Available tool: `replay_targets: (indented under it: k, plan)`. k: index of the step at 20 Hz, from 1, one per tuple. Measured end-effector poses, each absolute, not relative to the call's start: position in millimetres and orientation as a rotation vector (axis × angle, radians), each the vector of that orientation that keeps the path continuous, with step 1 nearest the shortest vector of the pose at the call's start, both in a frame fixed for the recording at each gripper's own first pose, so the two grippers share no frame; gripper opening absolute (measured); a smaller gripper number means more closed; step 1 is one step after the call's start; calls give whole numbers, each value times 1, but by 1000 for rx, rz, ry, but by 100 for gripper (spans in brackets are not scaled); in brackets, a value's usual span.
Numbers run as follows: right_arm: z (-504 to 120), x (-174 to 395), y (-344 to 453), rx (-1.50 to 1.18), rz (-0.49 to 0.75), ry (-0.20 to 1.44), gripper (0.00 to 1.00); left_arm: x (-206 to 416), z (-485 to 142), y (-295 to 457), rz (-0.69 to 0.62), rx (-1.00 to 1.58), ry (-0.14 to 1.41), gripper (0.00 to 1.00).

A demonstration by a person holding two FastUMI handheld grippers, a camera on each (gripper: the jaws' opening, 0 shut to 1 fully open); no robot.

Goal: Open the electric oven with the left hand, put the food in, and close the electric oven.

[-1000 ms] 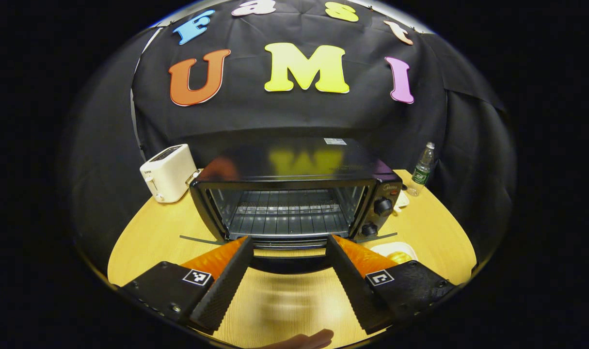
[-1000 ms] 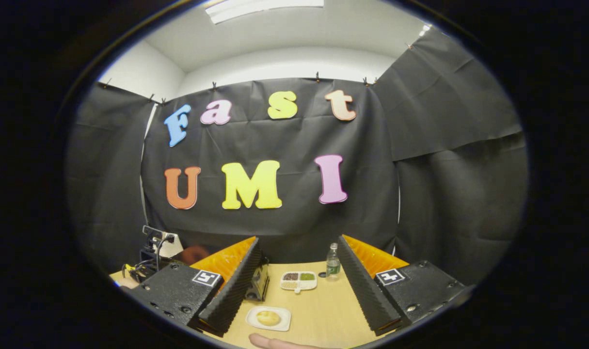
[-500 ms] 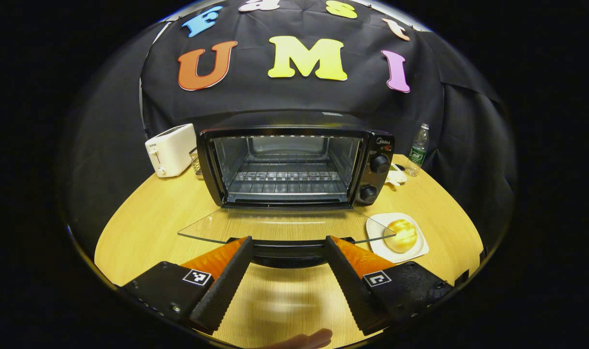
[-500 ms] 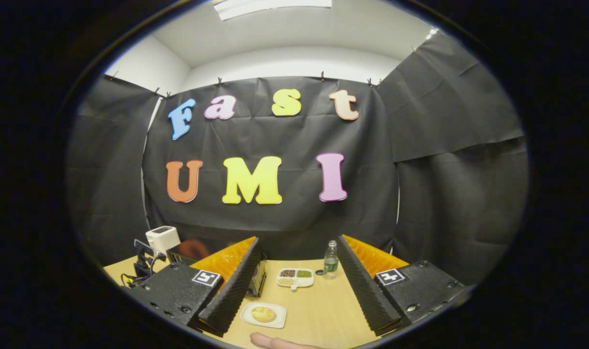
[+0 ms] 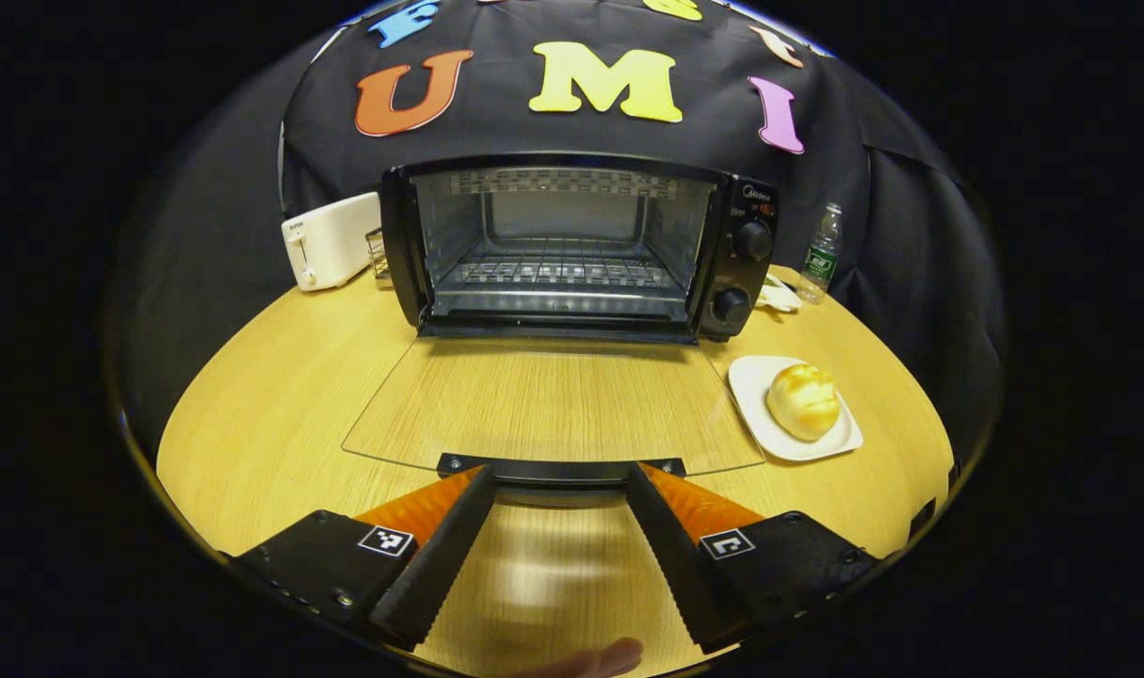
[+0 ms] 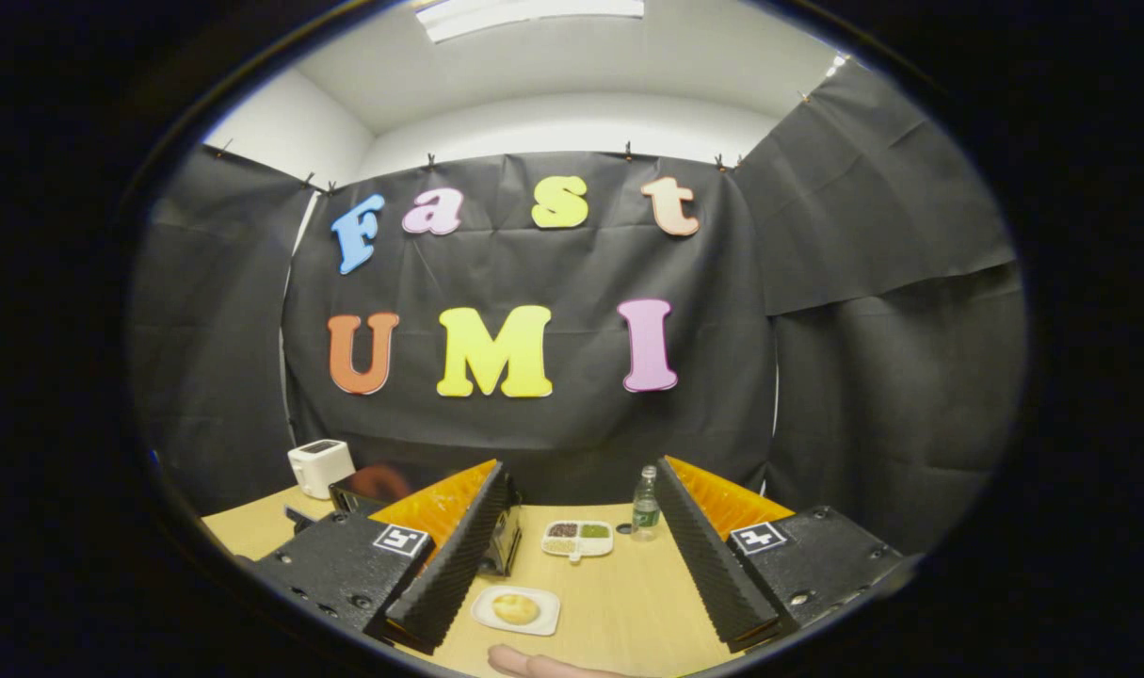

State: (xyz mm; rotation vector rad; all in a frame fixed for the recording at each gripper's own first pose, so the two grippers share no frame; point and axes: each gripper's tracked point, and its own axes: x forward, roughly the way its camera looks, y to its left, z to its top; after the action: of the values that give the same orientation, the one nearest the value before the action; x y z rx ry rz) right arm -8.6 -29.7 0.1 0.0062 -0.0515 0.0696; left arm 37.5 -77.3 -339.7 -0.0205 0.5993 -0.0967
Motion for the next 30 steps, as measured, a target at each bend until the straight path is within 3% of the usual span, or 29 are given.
replay_targets:
  k: [7, 18, 20, 21, 22, 26, 30]
  plan:
    - [-13, 1, -35, 26, 49, -24, 96, 31, -314, -61, -96, -78, 545, 93]
    - [-66, 36, -35, 4, 26, 65, 96, -15, -104, -17, -53, -53, 142, 94]
    - [-87, 44, -34, 5, 21, 93, 96, -30, -81, -14, -36, -38, 99, 94]
    - [-99, 49, -32, 5, 24, 111, 96, -37, -66, -14, -31, -26, 70, 82]
    - [-113, 54, -30, 7, 23, 130, 96, -42, -54, -16, -35, -13, 47, 94]
    - [-177, 74, -11, 8, 68, 212, 100, -61, -23, -18, -51, 47, -15, 94]
    - [-249, 90, 17, -8, 129, 295, 96, -73, -2, -10, -16, 33, -54, 93]
